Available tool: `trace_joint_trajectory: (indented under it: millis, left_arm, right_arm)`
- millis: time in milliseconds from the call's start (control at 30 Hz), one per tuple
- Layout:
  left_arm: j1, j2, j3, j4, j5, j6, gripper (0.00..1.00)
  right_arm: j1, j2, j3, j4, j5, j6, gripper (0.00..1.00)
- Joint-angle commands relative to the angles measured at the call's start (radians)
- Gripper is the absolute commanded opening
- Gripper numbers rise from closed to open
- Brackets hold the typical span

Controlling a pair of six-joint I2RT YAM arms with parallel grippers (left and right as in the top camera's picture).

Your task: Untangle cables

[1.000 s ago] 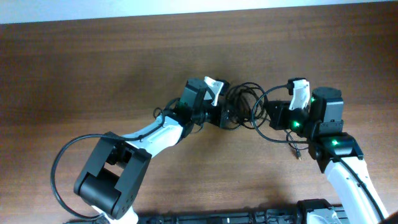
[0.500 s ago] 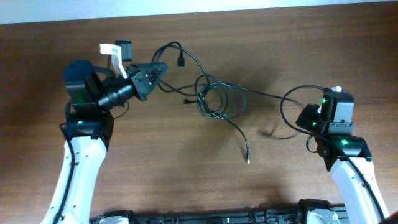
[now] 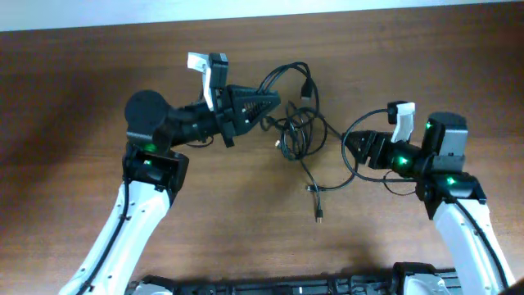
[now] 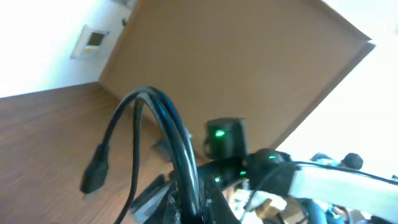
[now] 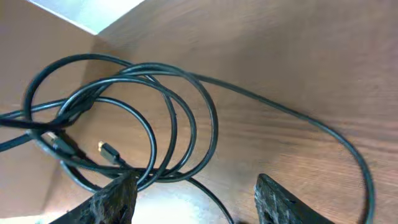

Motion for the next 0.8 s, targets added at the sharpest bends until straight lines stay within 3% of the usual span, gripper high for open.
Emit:
trace_joint_trajectory:
  millis: [0, 167, 367, 500, 567, 733, 767]
  left_arm:
    - [-0.023, -0.004, 0.012, 0.035, -0.019, -0.084, 0.00]
    - [-0.023, -0.004, 0.012, 0.035, -0.061, -0.100, 0.00]
    - [-0.023, -0.004, 0.012, 0.027, -0.060, -0.099, 0.00]
    - [-0.023, -0.004, 0.012, 0.011, -0.060, -0.099, 0.00]
    - [-0.023, -0.004, 0.012, -0.034, -0.060, -0.098, 0.00]
    - [-0.023, -0.004, 0.012, -0.048, -0.060, -0.098, 0.00]
    - [-0.023, -0.004, 0.012, -0.048, -0.061, -0.098, 0.00]
  right_arm:
    - [-0.005, 0.046, 0.008, 0.006, -0.101, -0.017, 0.60]
    - [0.050, 0.101, 0.008, 0.030, -0.119, -0.017, 0.59]
    - [0.230, 0.220, 0.008, 0.099, 0.069, -0.006, 0.59]
    - [0.319, 0.313, 0.008, 0.216, 0.072, -0.005, 0.53]
    - [0.365, 0.367, 0.008, 0.321, 0.101, 0.008, 0.45]
    - [0.383, 0.397, 0.008, 0.326, 0.291, 0.081, 0.38]
    - [0.383, 0.403, 0.008, 0.320, 0.308, 0.082, 0.30]
